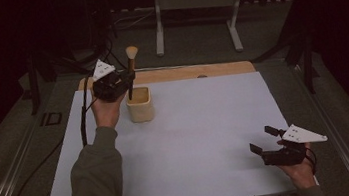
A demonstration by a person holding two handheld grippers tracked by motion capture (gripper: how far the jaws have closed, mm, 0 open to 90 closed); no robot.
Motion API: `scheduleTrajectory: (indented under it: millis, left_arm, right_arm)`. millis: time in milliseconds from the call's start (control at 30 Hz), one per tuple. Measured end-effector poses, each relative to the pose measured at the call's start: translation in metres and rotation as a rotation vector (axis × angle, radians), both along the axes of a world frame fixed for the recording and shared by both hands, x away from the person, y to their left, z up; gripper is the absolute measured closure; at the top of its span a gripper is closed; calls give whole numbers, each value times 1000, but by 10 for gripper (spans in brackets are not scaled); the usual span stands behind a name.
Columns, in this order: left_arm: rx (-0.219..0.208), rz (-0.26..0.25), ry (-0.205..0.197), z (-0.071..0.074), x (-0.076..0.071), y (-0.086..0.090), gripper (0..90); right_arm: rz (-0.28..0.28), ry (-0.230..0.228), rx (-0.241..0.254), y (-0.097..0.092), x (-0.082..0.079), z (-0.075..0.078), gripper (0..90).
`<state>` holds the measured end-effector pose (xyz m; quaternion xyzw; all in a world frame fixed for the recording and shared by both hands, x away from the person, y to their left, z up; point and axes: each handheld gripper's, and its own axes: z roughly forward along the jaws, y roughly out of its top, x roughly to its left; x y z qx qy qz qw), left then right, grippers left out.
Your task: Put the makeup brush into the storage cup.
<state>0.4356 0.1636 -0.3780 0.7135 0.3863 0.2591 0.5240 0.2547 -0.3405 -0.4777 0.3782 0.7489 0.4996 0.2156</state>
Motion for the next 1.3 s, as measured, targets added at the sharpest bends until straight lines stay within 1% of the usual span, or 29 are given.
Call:
scheduleTrajectory:
  millis: [167,300,400,733,1300]
  left_arm:
    - [3,-3,1,-3,1,-5,746]
    - [-8,-4,-1,-4,2,-7,746]
    - [0,-6,2,-5,2,-8,747]
    - [-8,0,6,-8,4,-8,746]
    - [0,9,19,-15,8,-8,746]
  right_arm:
    - [0,-1,0,0,0,0,107]
    - [-2,-2,1,-1,0,0,107]
    - [-2,-2,0,0,0,0,107]
    - [-1,-3,1,0,0,0,107]
    - [-1,-3,1,-1,0,0,107]
